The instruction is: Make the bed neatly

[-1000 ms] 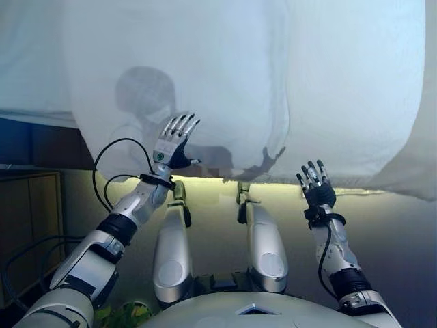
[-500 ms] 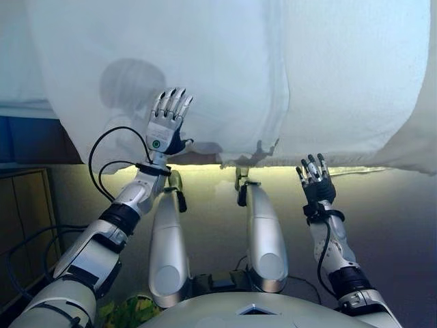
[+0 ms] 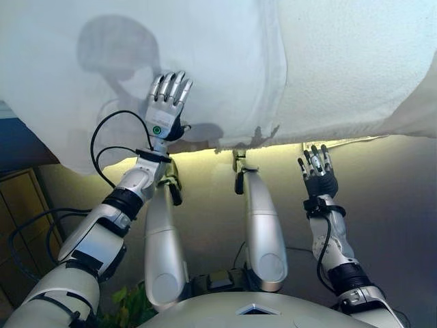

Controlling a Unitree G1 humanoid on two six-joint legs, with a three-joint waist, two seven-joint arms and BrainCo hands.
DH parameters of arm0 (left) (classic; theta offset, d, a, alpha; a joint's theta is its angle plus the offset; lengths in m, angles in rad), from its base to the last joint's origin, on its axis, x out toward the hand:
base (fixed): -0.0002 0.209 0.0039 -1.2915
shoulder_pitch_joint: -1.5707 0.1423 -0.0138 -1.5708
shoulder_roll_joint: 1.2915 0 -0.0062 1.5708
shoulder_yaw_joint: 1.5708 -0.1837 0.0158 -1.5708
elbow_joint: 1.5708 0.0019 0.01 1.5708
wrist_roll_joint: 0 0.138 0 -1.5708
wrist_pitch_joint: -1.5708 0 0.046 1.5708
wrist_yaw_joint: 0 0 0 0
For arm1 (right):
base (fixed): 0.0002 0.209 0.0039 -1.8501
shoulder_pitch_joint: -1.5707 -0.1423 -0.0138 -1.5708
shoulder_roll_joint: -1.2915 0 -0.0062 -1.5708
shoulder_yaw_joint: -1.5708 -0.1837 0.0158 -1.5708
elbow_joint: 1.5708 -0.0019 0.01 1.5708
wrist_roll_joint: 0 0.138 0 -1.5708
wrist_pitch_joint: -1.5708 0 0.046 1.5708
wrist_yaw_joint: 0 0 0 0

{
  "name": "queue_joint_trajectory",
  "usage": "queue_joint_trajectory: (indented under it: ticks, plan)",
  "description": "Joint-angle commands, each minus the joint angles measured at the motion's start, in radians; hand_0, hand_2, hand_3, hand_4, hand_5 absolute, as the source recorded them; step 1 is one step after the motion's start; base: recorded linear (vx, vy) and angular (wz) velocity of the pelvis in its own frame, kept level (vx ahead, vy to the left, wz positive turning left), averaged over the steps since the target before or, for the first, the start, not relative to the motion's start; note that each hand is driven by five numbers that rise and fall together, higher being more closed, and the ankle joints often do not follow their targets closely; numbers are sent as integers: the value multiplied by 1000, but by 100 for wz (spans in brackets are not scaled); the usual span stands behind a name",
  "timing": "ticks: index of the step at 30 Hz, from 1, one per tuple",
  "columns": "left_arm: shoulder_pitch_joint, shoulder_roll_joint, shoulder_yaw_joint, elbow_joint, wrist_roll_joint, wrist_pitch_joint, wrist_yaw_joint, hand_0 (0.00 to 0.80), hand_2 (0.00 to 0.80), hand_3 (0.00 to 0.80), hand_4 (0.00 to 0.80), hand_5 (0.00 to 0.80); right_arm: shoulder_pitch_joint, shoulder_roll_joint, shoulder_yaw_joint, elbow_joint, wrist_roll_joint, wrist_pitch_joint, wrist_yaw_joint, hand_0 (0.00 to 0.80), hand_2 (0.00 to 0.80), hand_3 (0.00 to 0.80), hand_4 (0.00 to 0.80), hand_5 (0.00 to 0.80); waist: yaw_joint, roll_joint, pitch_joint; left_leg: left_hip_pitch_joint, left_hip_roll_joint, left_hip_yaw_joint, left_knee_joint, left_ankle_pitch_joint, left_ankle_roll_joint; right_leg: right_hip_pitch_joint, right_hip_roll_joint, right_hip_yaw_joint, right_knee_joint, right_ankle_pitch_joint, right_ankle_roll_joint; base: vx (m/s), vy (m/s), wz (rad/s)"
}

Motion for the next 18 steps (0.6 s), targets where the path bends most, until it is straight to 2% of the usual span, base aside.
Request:
queue_joint_trajectory:
  ticks: [1, 5, 7, 8, 9, 18]
  plan:
    - [-51, -2, -9, 4, 22, 32, 2, 0, 0, 0, 0, 0, 8, -82, 2, -133, 11, -81, -20, 0, 0, 0, 0, 0, -5, 19, 6, -21, 8, -40, -6, 30, 28, 12, -15, 16, 77, -52, 43, -11, -1, 4]
    - [-57, -16, -15, 24, 2, 88, -65, 0, 0, 0, 0, 0, 2, -78, 6, -164, -2, -80, -45, 0, 0, 0, 0, 0, -6, 19, 6, -50, 6, -43, 29, 15, 39, -21, -13, 22, 113, -56, 38, -5, -2, 2]
    - [-57, -22, -19, 36, -8, 103, -87, 439, 439, 439, 439, 439, -2, -78, 11, -182, -9, -81, -66, 0, 0, 0, 0, 0, -7, 20, 6, -59, 7, -42, 42, 9, 43, -31, -12, 25, 128, -61, 37, 0, 0, 0]
    - [-56, -24, -20, 37, -10, 108, -92, 725, 725, 725, 725, 725, -1, -77, 12, -187, -12, -82, -72, 0, 0, 0, 0, 0, -8, 22, 6, -59, 7, -41, 44, 8, 44, -33, -12, 25, 132, -62, 36, -8, 14, -3]
    - [-54, -30, -20, 39, -11, 108, -96, 800, 800, 800, 800, 800, -3, -77, 13, -194, -18, -81, -79, 0, 0, 0, 0, 0, -10, 24, 6, -63, 6, -40, 53, 5, 45, -38, -12, 28, 141, -65, 35, -3, 30, -4]
    - [-56, -28, -7, 32, -37, 93, -111, 800, 800, 800, 800, 800, -12, -76, 5, -211, -39, -53, -96, 0, 0, 0, 0, 0, -14, 42, 6, -51, 0, -38, 54, 1, 48, -41, -18, 37, 164, -70, 29, 1, 15, -1]
